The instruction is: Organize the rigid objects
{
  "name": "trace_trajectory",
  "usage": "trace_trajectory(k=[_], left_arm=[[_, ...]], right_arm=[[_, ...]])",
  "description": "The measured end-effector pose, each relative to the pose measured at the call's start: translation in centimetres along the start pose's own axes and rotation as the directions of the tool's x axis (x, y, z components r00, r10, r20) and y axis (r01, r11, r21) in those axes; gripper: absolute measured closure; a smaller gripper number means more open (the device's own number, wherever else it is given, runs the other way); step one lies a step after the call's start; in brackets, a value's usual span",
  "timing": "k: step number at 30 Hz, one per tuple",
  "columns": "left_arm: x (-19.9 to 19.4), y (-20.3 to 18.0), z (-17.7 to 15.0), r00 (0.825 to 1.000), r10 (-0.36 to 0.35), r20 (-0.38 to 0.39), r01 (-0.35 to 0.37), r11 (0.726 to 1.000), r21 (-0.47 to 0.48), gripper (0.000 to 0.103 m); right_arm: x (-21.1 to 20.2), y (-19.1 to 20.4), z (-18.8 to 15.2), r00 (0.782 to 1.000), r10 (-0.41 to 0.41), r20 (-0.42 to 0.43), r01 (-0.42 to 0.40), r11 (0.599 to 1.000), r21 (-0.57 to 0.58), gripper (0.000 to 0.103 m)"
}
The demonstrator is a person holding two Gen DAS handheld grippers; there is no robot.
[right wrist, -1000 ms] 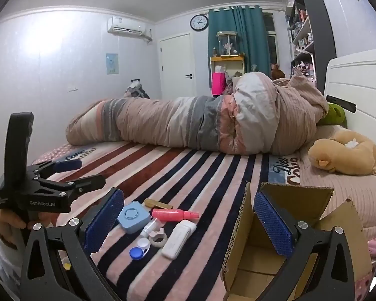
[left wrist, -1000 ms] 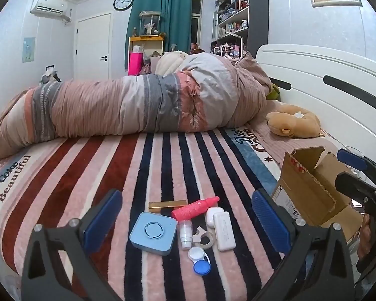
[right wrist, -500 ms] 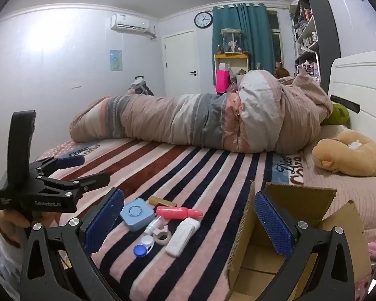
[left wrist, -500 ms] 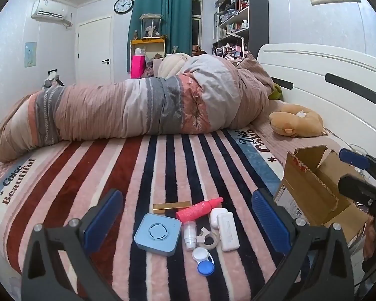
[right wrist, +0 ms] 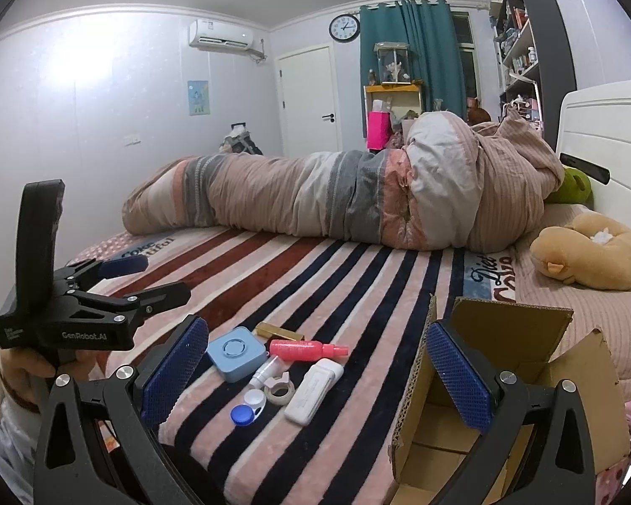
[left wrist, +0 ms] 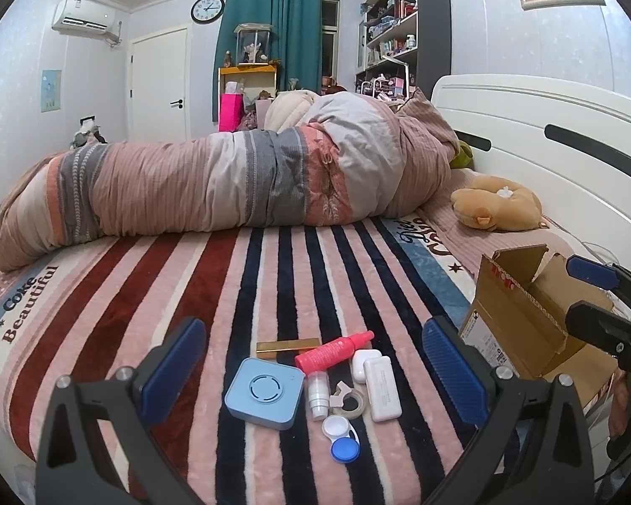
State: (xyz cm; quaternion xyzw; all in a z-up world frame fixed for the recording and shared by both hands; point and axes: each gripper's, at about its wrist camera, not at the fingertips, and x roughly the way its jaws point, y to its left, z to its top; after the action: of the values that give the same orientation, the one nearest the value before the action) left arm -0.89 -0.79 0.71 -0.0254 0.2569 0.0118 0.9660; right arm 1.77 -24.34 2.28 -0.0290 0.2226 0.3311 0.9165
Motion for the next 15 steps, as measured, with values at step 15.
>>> trace_trajectory(k=[15], left_arm=[[-0.02,-0.01,0.05,1.0,0.001,0.0,-0.001,1.0,0.0,0.0]], right_arm=[[0.04,0.05,0.01,1.0,0.003,-0.003,-0.003,1.0,-0.003,0.0]])
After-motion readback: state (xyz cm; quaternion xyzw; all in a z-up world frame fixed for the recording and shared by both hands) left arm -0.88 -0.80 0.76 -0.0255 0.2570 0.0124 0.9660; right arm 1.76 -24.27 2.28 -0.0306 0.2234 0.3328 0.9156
